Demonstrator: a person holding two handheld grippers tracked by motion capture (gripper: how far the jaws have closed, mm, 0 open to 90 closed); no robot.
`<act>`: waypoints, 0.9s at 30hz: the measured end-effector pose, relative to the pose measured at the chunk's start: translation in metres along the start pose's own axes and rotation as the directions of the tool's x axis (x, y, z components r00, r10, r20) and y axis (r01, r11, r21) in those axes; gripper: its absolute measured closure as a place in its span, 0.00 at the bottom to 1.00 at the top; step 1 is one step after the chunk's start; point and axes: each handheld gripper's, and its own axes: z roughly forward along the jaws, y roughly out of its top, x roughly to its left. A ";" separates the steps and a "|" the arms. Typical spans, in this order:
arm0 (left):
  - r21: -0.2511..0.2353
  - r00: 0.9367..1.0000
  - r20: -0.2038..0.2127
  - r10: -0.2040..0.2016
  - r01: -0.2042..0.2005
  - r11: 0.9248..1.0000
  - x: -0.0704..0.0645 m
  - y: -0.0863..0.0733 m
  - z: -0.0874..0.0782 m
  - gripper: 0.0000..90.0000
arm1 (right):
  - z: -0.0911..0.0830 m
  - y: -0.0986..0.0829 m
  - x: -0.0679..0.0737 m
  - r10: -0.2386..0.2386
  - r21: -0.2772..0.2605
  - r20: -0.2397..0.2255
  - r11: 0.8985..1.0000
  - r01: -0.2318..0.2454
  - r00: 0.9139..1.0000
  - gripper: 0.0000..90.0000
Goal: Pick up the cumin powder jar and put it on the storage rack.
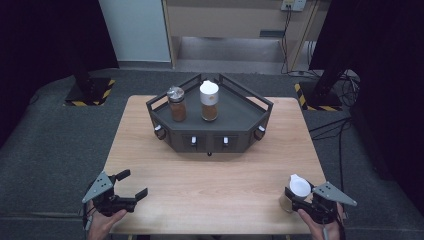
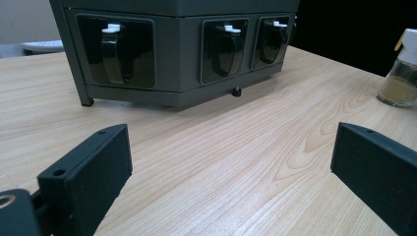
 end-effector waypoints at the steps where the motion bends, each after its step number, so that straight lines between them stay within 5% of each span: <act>1: 0.000 1.000 0.000 0.000 0.000 1.000 0.000 0.000 0.000 0.01 | 0.000 0.001 0.000 -0.002 0.001 0.000 1.000 0.002 1.000 0.33; 27: 0.002 1.000 0.003 0.000 0.000 1.000 0.000 0.000 0.000 0.01 | 0.013 0.048 0.013 -0.097 -0.033 -0.091 0.995 0.094 0.991 0.34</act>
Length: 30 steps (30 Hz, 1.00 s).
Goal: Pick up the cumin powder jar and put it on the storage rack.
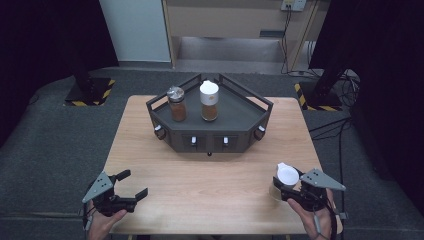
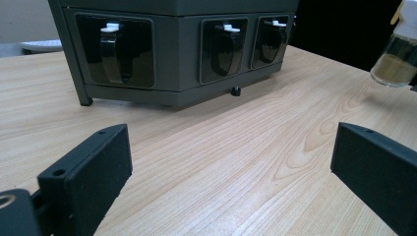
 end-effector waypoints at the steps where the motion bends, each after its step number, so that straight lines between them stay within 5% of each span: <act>1: 0.001 1.000 0.000 0.000 0.000 1.000 0.000 0.000 0.000 0.01 | 0.001 0.003 0.000 -0.004 0.000 -0.006 1.000 0.004 1.000 0.34; 14: 0.000 1.000 -0.003 0.000 0.000 1.000 0.000 0.000 0.000 0.01 | 0.016 0.039 0.007 -0.025 0.012 -0.042 1.000 0.026 0.999 0.34; 30: -0.003 1.000 -0.004 -0.001 0.001 1.000 0.000 0.000 0.000 0.01 | 0.043 0.108 0.009 -0.018 0.032 -0.040 0.999 0.020 0.999 0.34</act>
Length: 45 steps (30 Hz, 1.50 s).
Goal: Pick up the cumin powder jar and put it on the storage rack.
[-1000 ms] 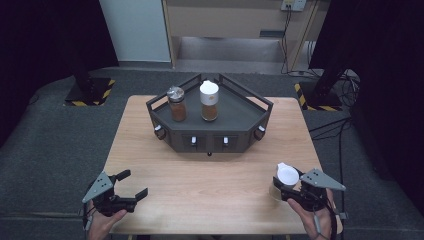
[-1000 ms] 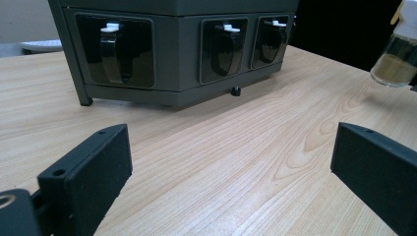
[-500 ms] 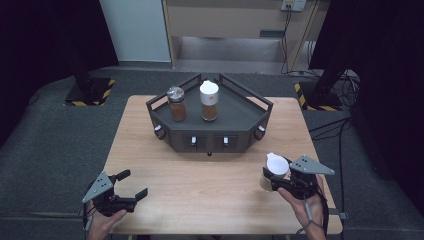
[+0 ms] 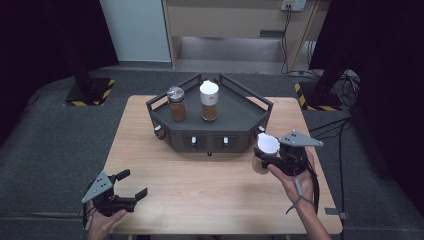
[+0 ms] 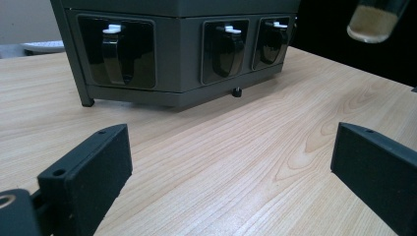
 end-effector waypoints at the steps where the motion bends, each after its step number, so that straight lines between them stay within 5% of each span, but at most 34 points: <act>1: 0.000 1.000 0.000 0.000 0.000 1.000 0.000 0.000 0.000 0.01 | 0.001 0.005 -0.001 0.000 -0.002 0.000 1.000 0.000 1.000 0.34; 26: -0.002 1.000 0.000 -0.004 0.004 1.000 0.001 -0.001 0.000 0.01 | 0.045 0.102 -0.002 0.000 -0.014 0.044 1.000 0.001 0.999 0.34; 45: -0.002 1.000 -0.004 -0.009 0.009 1.000 0.001 -0.001 0.000 0.01 | 0.095 0.134 -0.010 0.036 0.001 0.091 0.999 -0.036 0.995 0.34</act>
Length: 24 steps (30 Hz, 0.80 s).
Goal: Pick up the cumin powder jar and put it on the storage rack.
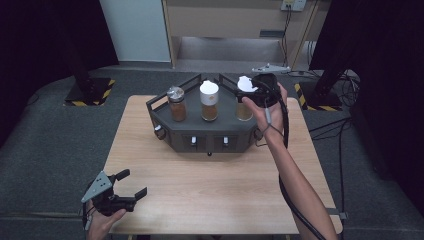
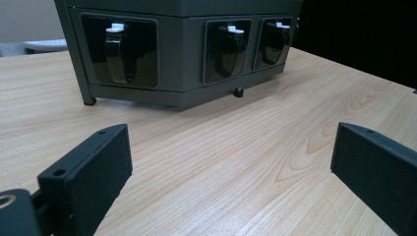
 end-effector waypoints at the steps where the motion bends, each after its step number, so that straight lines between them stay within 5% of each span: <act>1: 0.000 1.000 0.000 -0.001 0.001 1.000 0.000 0.000 0.000 0.01 | 0.002 0.000 -0.001 0.004 -0.001 0.000 1.000 -0.004 1.000 0.34; 24: 0.001 1.000 0.002 0.000 0.000 1.000 0.001 0.000 0.000 0.02 | 0.050 -0.011 -0.006 0.028 0.024 0.025 0.999 -0.029 0.999 0.34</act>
